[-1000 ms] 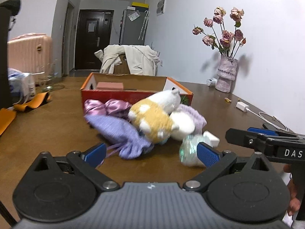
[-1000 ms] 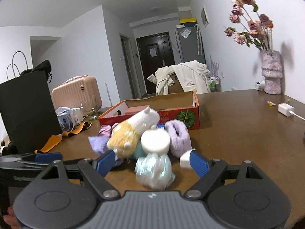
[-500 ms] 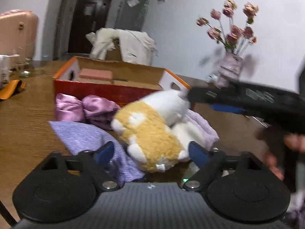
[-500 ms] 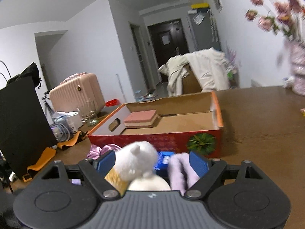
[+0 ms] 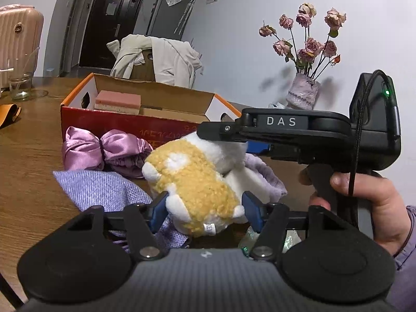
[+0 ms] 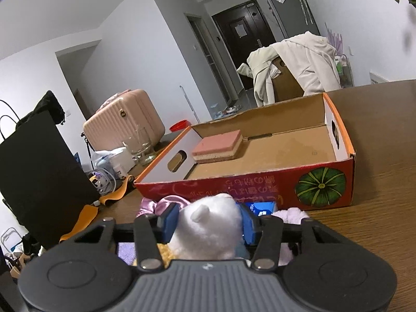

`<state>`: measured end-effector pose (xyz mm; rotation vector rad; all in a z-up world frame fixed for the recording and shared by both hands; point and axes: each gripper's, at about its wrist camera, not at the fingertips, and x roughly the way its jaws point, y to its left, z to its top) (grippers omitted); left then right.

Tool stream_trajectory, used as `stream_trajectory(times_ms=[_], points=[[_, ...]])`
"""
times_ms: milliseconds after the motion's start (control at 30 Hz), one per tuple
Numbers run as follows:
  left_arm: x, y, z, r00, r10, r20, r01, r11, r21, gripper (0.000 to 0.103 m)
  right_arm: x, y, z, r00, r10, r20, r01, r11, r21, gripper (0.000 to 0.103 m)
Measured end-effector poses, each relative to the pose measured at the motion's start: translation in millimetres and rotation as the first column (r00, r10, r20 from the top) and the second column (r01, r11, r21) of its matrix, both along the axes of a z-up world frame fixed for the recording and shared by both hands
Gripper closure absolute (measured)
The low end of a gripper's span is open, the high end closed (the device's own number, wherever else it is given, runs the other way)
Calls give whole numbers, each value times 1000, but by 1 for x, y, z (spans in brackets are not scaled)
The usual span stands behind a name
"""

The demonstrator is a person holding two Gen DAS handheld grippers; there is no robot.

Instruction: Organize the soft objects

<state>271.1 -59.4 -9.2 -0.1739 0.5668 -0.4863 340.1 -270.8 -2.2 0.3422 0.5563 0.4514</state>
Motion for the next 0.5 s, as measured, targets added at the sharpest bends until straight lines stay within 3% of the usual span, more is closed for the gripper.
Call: stream_trajectory(times_ms=[233,500], points=[[-16,6,15,999,-8,40,8,1000,-7,46,-28,-10,13,998,-41,36,39,998,50,57],[-47,24,14,999,-31,21,32,999,-29,52,-101,-17,15,993,-103,53,98,991,88,60]])
